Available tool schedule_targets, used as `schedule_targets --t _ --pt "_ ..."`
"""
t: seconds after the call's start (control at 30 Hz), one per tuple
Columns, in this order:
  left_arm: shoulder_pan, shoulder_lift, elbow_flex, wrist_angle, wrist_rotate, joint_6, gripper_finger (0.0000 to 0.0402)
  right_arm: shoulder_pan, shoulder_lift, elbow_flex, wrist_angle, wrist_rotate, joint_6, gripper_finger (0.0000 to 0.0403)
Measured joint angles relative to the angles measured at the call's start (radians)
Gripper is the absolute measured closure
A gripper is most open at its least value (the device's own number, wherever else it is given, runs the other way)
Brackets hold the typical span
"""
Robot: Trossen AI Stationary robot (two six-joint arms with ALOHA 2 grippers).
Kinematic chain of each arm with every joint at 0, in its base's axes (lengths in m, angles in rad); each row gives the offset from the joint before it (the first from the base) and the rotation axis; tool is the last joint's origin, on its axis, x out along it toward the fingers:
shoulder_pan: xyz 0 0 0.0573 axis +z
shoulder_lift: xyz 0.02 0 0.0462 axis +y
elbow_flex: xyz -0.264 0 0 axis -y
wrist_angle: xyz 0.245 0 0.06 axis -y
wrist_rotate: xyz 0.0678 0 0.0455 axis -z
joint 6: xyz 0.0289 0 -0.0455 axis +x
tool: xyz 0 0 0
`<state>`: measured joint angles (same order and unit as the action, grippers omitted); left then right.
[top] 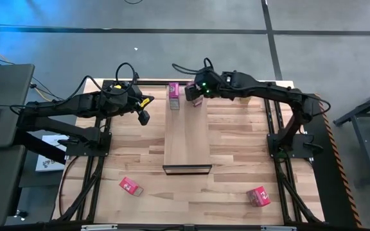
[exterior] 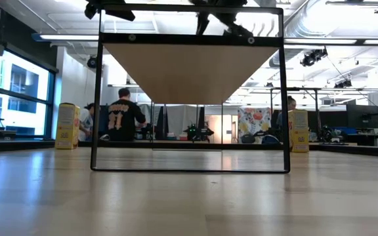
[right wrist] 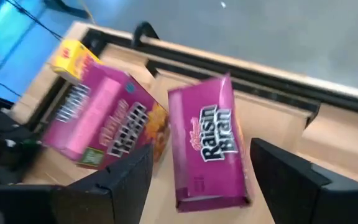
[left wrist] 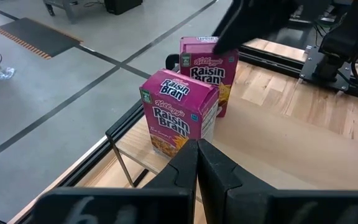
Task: Stack cereal on shelf
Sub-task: Put the left yellow cereal box on the shelf
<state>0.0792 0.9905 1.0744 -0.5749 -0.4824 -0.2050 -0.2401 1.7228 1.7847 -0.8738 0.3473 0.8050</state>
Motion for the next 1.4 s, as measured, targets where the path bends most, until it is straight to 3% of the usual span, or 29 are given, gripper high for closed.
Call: schedule_targets --t 0.2,0.4,0.5,0.63,0.73,0.87,1.0,1.2,1.4 --pt "0.000 0.000 0.000 0.000 0.000 0.000 0.0399 -0.002 -0.082 0.000 -0.005 0.019 -0.114 0.0143" --pt "0.000 0.000 0.000 0.000 0.000 0.000 0.0399 -0.002 -0.168 0.000 -0.120 0.021 -0.242 0.0155" --pt "0.000 0.000 0.000 0.001 0.000 0.000 0.0398 -0.013 -0.183 0.000 -0.252 0.030 -0.279 0.0194" --pt "0.000 0.000 0.000 0.002 0.000 0.000 0.0399 -0.030 -0.185 -0.034 -0.337 0.041 -0.314 0.0296" --pt "0.000 0.000 0.000 0.004 0.000 0.000 0.0398 -0.038 -0.226 -0.193 -0.207 0.004 -0.317 0.0380" --pt "0.000 0.000 0.000 0.005 0.000 0.000 0.0399 -0.071 -0.306 -0.465 0.146 -0.114 -0.309 0.0381" --pt "0.000 0.000 0.000 0.005 0.000 0.000 0.0399 -0.110 -0.353 -0.645 0.509 -0.193 -0.234 0.0399" --pt "0.000 0.000 0.000 0.005 0.000 0.000 0.0399 -0.132 -0.339 -0.741 0.713 -0.231 -0.148 0.0401" --pt "0.000 0.000 0.000 0.005 0.000 0.000 0.0398 -0.113 -0.322 -0.747 0.732 -0.268 -0.128 0.0402"
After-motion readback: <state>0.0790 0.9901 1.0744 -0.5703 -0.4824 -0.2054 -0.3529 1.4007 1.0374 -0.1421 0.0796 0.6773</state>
